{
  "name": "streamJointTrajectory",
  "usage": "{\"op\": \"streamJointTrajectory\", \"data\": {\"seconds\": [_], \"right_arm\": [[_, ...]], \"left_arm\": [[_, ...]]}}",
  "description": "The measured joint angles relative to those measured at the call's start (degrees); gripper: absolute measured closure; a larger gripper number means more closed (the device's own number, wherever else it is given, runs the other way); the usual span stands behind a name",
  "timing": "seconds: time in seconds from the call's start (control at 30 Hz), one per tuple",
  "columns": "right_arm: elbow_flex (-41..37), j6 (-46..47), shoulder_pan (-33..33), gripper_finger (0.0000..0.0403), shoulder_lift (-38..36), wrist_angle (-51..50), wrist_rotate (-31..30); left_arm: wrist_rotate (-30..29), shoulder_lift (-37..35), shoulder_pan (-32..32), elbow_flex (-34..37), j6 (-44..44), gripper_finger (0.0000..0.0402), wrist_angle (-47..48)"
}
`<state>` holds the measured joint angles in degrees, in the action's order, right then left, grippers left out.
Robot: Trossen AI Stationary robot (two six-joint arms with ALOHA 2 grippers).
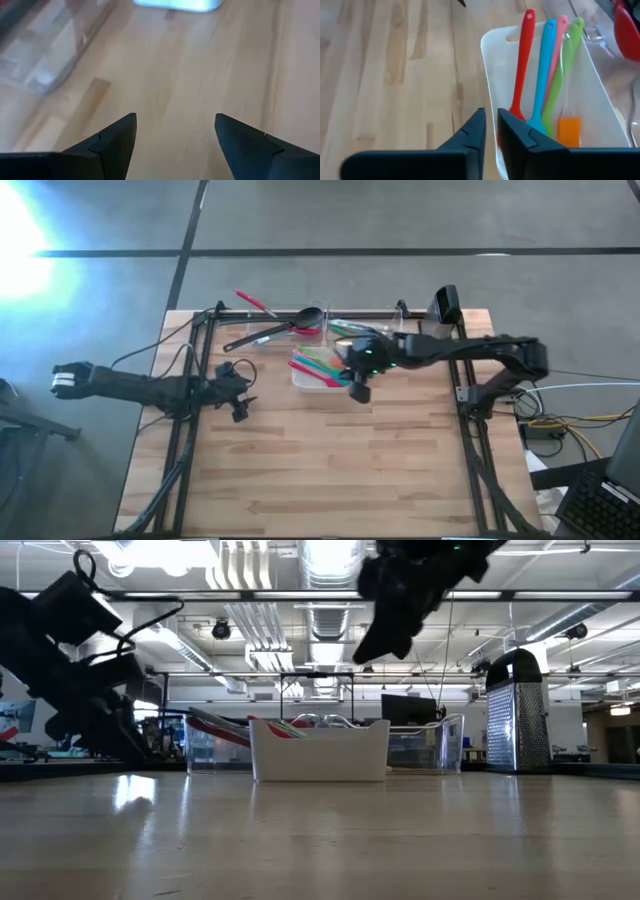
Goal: Pick & Place Kitchen Items
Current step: Return to Home Position
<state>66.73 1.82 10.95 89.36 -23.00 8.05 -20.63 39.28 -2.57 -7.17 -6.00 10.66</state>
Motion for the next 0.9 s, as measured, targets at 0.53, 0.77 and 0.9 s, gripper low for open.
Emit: {"op": "streamJointTrajectory", "data": {"seconds": [0.53, 0.77, 0.9], "right_arm": [[-39.6, 1.4, -0.2, 0.0394, -35.1, 22.7, -1.8], [-49.3, 1.5, -0.2, 0.0394, -44.9, 22.4, -2.5], [-54.1, 1.6, -0.2, 0.0394, -51.3, 22.4, -2.5]], "left_arm": [[0.0, 0.2, 0.0, 2.9, -2.0, 0.0128, -3.7], [0.0, 0.2, 0.0, 2.9, -2.0, 0.0128, -3.6], [0.0, 0.2, 0.0, 2.9, -2.0, 0.0128, -3.6]]}}
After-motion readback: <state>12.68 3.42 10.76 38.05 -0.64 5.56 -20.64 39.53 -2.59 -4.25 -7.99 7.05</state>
